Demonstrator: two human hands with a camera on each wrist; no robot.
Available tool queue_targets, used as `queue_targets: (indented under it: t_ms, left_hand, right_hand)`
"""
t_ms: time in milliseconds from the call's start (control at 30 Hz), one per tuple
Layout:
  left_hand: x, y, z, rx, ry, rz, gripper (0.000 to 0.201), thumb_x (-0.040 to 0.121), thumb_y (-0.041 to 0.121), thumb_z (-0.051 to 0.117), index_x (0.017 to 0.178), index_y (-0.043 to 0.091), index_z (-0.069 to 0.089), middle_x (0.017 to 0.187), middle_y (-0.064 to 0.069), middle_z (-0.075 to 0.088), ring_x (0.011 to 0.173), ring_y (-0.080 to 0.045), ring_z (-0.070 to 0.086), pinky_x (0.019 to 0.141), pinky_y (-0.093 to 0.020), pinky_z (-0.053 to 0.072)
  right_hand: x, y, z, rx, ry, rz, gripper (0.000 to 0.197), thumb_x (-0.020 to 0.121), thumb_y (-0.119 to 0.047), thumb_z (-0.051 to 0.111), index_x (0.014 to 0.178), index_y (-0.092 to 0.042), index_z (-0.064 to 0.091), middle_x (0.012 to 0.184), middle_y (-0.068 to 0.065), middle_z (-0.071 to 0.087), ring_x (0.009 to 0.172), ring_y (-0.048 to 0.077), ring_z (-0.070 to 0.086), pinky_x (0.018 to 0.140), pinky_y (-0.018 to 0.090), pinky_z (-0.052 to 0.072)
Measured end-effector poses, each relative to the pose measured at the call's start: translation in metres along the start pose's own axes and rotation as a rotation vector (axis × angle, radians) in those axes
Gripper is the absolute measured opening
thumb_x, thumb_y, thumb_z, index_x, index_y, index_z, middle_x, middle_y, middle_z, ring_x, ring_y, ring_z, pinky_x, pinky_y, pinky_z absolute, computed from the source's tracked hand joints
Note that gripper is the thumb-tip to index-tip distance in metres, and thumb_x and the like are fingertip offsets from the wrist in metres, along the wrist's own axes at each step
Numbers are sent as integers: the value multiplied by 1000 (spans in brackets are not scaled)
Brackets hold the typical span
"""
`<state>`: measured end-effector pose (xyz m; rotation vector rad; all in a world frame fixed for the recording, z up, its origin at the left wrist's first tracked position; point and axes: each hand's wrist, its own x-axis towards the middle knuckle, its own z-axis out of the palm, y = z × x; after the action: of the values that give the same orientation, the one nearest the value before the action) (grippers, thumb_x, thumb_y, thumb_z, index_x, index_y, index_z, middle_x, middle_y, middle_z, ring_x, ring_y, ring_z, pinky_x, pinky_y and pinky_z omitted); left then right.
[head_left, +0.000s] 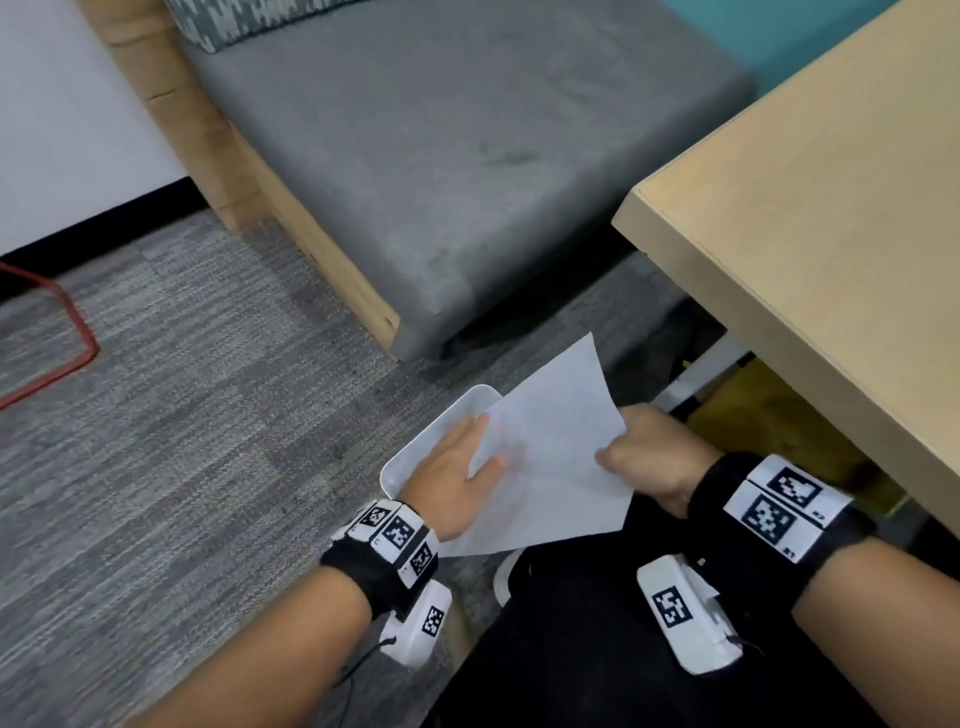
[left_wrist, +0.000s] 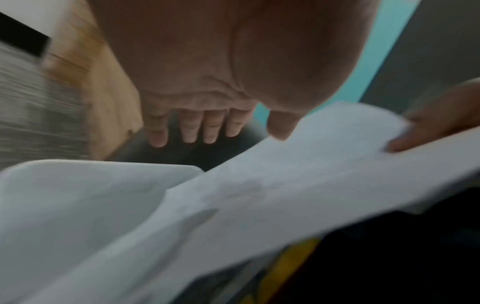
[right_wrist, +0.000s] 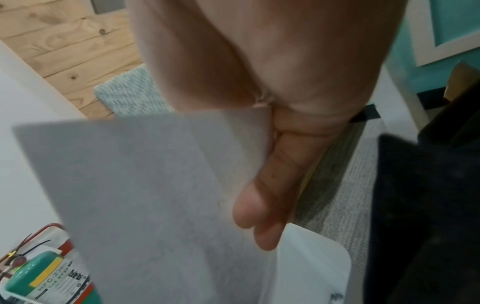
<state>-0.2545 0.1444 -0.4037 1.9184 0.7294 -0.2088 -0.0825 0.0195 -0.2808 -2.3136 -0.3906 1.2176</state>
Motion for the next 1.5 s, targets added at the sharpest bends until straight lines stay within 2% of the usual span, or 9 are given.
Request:
queue_targets:
  t_ms: [100,267,533,667,800,1000,1133,1267,1500]
  left_hand:
    - [-15,42,2,-63,-119,235,65,97,65,27,153,46,1,166,17,-8,151,-3,-14,123,-35,-3]
    - [-27,51,13,-37,-210,364,62,100,60,16,156,44,-4,164,21,-18,147,3,-22,118,-33,-12]
    - [-24,-24,6,262,-294,-7,75,88,75,-6,155,42,-13,158,20,-23,151,-8,-19,123,-51,-4]
    - [-41,32,-6,24,-165,307,56,103,57,12,154,45,-8,164,21,-14,148,4,-18,122,-35,-7]
    - [-58,53,-2,8,-269,423,56,107,48,18,158,34,-2,165,20,-8,149,7,-11,121,-29,-4]
    - [-31,-12,-7,223,-346,-62,74,95,70,2,158,33,-7,167,10,-9,153,-7,-6,125,-42,4]
    - [-24,21,-7,96,-149,207,62,98,66,9,151,45,-17,163,18,-22,148,2,-21,122,-36,-7]
    - [-14,57,11,-24,-161,361,62,99,62,11,151,44,-17,162,19,-24,146,3,-25,119,-33,-13]
    - [12,-17,17,325,-238,-142,70,97,67,5,159,37,-4,162,17,-18,152,-15,-17,122,-53,-7]
  right_hand:
    - [5,-5,6,24,-36,-10,31,71,-4,48,87,-4,74,92,15,76,90,35,71,89,57,56]
    - [12,-12,9,121,-93,10,34,71,-5,49,91,-8,76,94,14,77,94,37,72,92,59,53]
    - [17,-10,13,152,-80,53,36,75,7,42,88,-5,73,97,14,77,92,37,71,89,57,55]
    - [18,-13,15,198,-82,80,37,84,11,38,86,-4,72,97,17,75,94,38,70,90,52,56]
    - [19,-15,15,284,-52,124,39,88,14,35,83,-2,70,100,23,73,96,40,69,91,52,55]
    - [12,-18,14,282,-101,145,37,93,12,36,85,-6,67,96,13,72,93,34,68,78,41,57]
    - [13,-19,15,278,-87,151,37,89,13,35,88,-3,68,105,20,72,97,37,68,85,46,57]
    - [11,-20,15,310,-107,124,35,85,12,41,91,-2,73,100,22,74,99,40,70,96,56,52]
    - [6,-18,9,276,-103,142,33,92,11,40,96,-4,69,104,15,74,101,36,68,96,54,52]
